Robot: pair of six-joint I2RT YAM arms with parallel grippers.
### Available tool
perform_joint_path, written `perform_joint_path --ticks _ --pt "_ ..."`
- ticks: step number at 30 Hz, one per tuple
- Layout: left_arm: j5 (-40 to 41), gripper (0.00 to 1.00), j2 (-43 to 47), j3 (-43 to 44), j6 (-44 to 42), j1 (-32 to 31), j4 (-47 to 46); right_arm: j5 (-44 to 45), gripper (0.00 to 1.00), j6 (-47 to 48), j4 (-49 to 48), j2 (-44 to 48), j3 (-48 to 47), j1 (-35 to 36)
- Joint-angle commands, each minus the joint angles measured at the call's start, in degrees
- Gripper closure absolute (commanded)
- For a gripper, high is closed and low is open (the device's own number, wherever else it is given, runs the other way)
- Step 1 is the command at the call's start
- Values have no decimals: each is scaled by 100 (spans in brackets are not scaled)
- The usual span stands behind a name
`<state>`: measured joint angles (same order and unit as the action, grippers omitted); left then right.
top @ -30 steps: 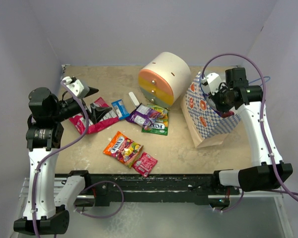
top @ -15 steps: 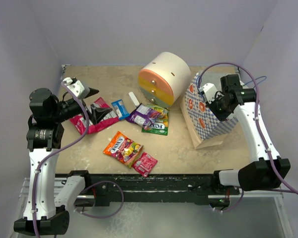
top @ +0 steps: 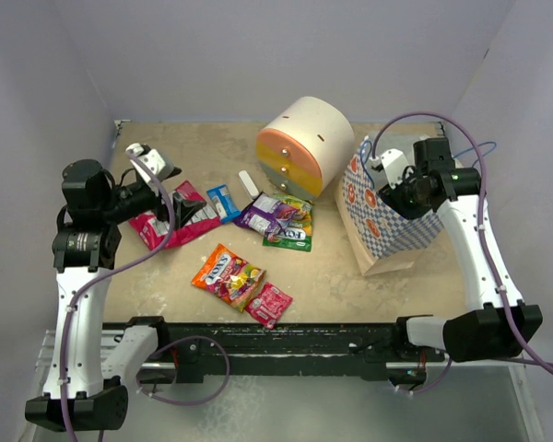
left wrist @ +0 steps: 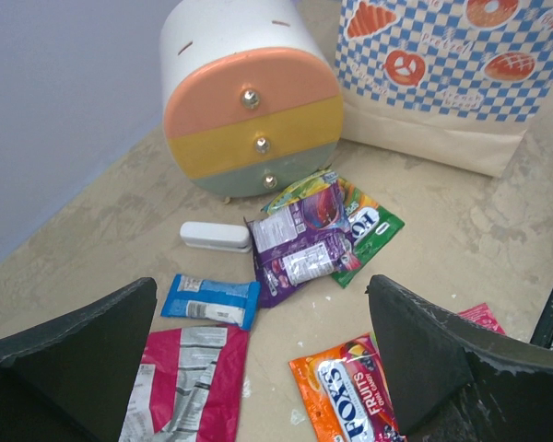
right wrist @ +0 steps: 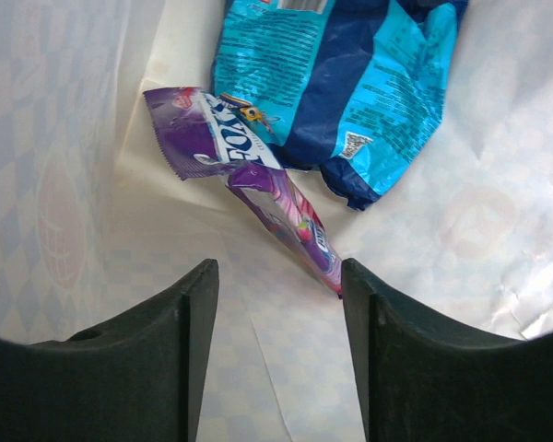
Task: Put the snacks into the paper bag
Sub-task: Place the snack in the paper bag, then pick up the snack from the center of the board.
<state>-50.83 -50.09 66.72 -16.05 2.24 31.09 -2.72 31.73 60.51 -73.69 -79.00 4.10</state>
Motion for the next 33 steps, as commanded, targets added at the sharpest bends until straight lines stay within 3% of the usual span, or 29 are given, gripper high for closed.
perform_joint_path --ticks 1,10,17,33 --pt "337 0 -196 -67 -457 51 240 379 38 -317 -355 292 -395 -14" --pt "819 1 -855 -322 -949 -75 309 924 34 -865 -1124 451 -957 -14" --pt "1417 4 -1642 -410 -801 -618 -44 916 34 -1357 -1907 523 -1223 -14" --pt "1004 13 -4638 680 -503 -1470 -505 52 34 -1503 -2912 1382 -757 -14"
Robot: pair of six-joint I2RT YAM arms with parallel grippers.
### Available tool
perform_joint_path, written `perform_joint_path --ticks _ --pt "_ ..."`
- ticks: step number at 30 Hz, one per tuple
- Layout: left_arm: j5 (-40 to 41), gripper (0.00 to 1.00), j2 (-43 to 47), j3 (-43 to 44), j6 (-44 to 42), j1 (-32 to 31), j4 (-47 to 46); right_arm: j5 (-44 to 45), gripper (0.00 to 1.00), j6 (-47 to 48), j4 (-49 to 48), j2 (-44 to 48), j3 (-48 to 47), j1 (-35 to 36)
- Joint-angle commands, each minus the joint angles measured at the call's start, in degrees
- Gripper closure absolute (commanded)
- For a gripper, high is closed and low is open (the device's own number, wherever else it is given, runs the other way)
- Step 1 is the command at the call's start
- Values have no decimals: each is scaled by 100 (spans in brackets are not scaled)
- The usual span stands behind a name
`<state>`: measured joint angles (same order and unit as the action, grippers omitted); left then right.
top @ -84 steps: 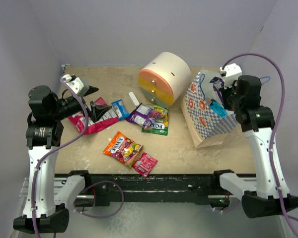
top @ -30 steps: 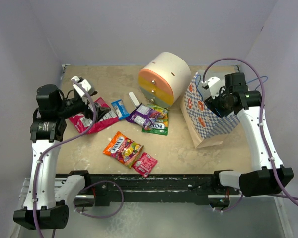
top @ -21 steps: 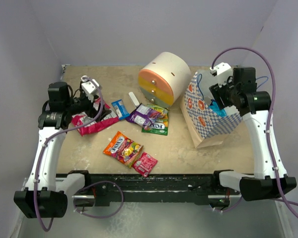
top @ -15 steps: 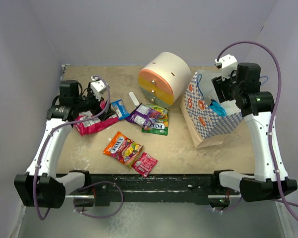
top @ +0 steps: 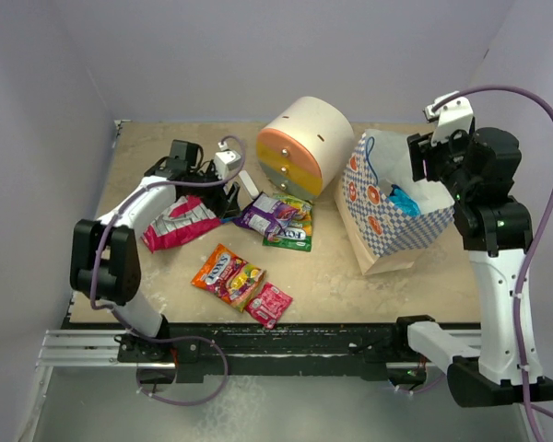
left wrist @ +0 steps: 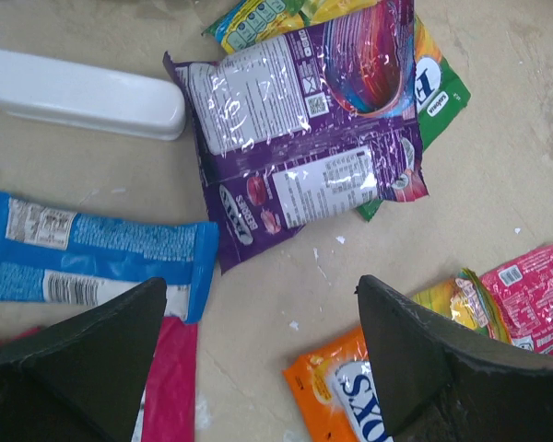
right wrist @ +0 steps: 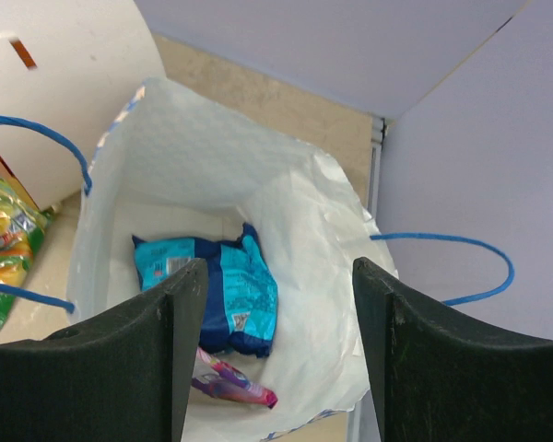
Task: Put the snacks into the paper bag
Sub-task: Pick up the snack from the center of the board.
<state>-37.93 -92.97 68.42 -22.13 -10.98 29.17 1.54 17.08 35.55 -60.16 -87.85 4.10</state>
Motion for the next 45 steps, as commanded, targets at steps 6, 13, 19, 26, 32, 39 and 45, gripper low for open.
perform_joint_path --ticks 6,13,19,26,32,39,45 --pt "-517 16 -1364 1165 265 -246 -289 -553 33 3 -223 59 19 -14" --pt "-837 20 -2220 1698 447 -277 -146 -703 32 49 -76 88 -2 -67" --pt "-1019 22 -2701 1932 738 -362 -131 -1039 31 52 -95 84 129 -264" --pt "-1128 23 -2953 1766 1066 -380 -264 -1451 27 40 -45 35 122 -460" --pt "-1235 46 -2861 1252 1410 -395 -884 -1684 25 23 -51 98 271 -664" --pt "-1225 68 -2765 1220 1378 -395 -1019 -1780 24 37 16 175 325 -829" --pt "-1304 84 -2505 1447 944 -396 -691 -1932 23 256 97 276 425 -832"
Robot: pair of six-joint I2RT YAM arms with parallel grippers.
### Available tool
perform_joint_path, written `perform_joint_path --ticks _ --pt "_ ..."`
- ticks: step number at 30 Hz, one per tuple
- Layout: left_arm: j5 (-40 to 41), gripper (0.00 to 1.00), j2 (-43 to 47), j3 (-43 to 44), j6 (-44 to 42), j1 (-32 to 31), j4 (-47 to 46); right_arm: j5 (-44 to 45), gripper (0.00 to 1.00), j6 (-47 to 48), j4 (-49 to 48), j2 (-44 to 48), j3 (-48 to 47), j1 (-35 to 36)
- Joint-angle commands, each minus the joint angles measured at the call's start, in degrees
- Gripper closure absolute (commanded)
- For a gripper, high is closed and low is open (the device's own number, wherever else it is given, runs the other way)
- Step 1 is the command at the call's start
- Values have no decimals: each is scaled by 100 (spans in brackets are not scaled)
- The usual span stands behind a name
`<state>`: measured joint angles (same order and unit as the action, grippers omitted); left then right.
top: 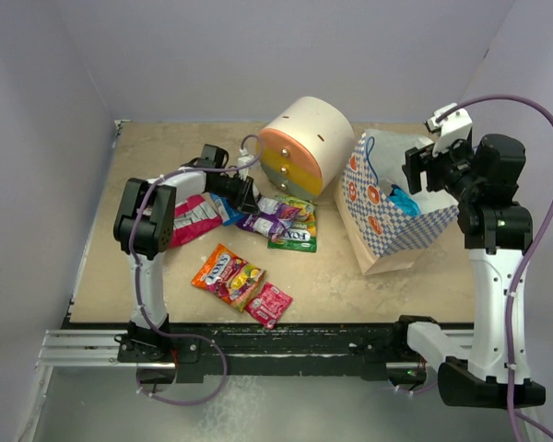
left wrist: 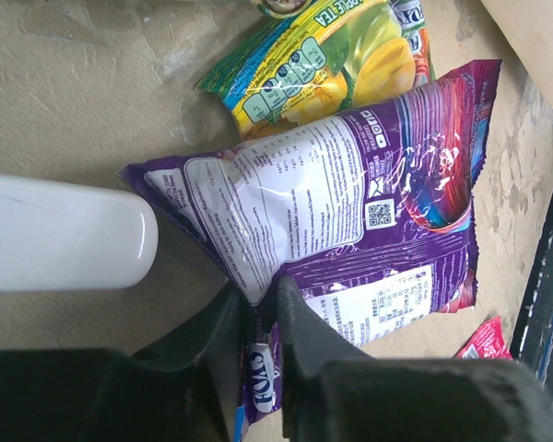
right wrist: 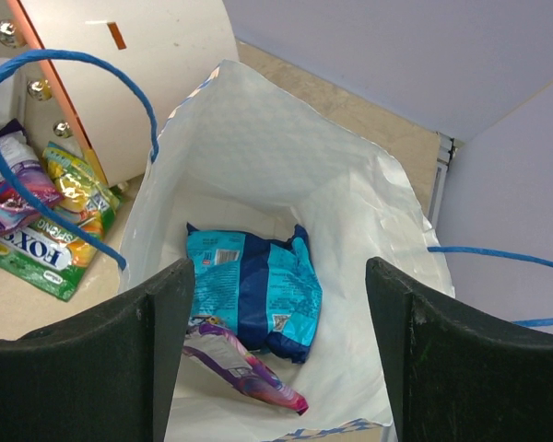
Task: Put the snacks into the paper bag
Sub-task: Pick up the snack from the center of the board.
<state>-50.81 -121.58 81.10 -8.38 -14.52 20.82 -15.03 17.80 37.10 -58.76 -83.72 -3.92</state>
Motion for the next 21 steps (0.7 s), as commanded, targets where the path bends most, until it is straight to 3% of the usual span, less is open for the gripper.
perform_joint_path --ticks 1,6,21 --pt "-67 87 418 220 -529 -42 226 -329 23 236 -3 136 -17 -25" --pt "-445 100 785 490 -927 -40 597 -848 22 500 328 128 -269 -21" --pt "-853 100 2828 655 -1518 -101 1210 -3173 21 -76 162 -580 -1238 109"
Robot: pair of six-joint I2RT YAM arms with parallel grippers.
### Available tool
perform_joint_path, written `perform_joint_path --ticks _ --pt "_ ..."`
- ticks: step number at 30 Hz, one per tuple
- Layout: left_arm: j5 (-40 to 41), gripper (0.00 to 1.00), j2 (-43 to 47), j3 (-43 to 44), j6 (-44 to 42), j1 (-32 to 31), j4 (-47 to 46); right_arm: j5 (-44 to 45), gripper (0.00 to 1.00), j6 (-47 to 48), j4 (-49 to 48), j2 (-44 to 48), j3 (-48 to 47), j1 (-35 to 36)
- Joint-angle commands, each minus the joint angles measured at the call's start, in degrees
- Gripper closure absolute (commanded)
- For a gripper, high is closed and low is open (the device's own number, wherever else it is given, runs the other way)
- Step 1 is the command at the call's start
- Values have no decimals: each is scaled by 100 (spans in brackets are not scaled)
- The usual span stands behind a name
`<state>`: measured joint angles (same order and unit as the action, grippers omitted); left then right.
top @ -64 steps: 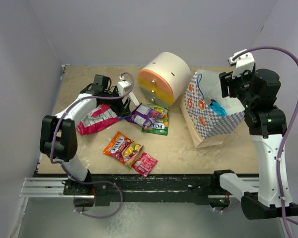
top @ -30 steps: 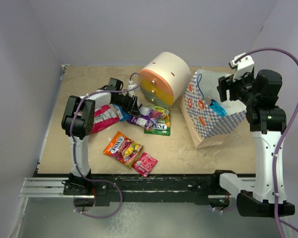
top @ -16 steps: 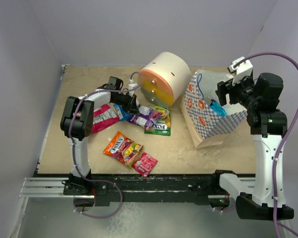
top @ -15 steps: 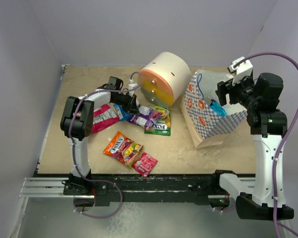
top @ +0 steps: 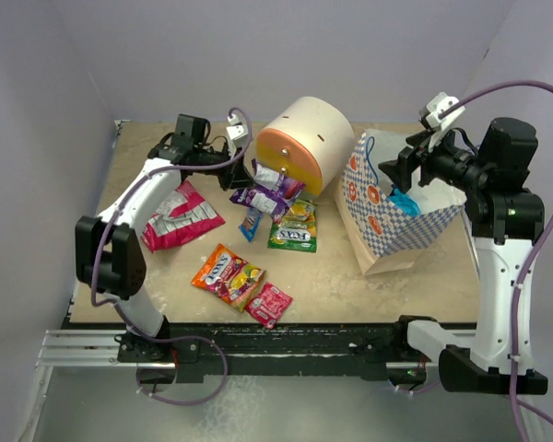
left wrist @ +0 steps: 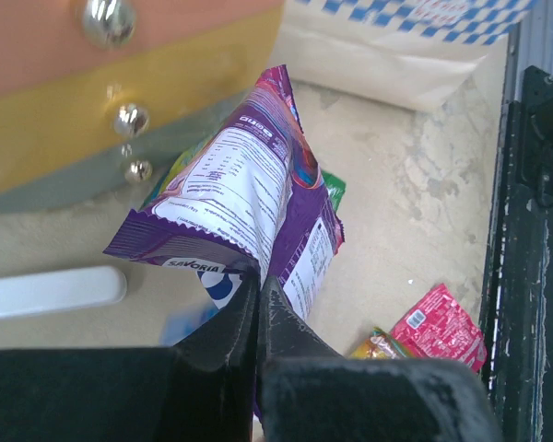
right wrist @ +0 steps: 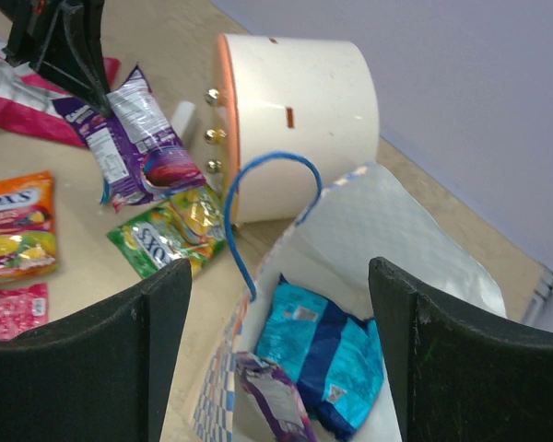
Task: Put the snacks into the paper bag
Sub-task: Pick up the snack from the center of the board.
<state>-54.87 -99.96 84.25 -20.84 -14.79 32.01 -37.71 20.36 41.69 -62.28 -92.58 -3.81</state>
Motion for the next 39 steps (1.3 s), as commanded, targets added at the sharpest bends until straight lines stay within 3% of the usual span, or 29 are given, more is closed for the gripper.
perform_joint_path --ticks 1,15,25,32,39 --pt "-447 100 783 371 -298 -100 170 -1017 21 -367 -372 -293 -404 171" --pt "-517 100 1869 804 -675 -504 830 -989 18 -465 -1319 -1576 -375 2523" --pt "-329 100 2590 536 -1010 -572 817 -1706 14 -676 -1307 -2527 -518 3001" --pt "34 100 2690 400 -824 -596 625 -2516 19 -1179 -1628 -2879 -365 3122" --pt "119 100 2570 277 -339 -628 179 -2730 30 -2044 -2397 -2994 -164 3235"
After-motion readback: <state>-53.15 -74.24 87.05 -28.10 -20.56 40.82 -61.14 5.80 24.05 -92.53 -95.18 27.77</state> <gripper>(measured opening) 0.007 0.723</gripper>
